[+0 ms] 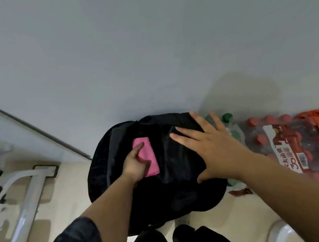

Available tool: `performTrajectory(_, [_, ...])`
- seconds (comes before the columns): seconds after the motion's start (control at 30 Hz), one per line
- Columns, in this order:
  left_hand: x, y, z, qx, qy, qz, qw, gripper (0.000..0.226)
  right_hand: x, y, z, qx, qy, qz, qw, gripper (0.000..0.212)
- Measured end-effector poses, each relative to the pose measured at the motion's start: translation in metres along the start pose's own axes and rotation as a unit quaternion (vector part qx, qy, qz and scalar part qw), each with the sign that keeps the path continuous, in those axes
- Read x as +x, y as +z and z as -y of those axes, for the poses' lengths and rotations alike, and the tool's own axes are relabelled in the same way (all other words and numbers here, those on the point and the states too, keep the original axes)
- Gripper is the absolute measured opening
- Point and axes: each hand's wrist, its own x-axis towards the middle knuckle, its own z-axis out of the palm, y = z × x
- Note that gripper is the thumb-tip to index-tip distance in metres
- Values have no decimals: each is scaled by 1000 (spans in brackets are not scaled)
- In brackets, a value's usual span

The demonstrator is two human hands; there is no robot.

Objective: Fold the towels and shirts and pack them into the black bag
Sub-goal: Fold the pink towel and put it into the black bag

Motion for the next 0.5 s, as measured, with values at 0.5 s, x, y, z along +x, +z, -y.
performTrajectory(0.5, [59, -2, 24, 296, 6, 144, 944, 84, 3, -5, 10, -14, 22, -6, 1000, 139])
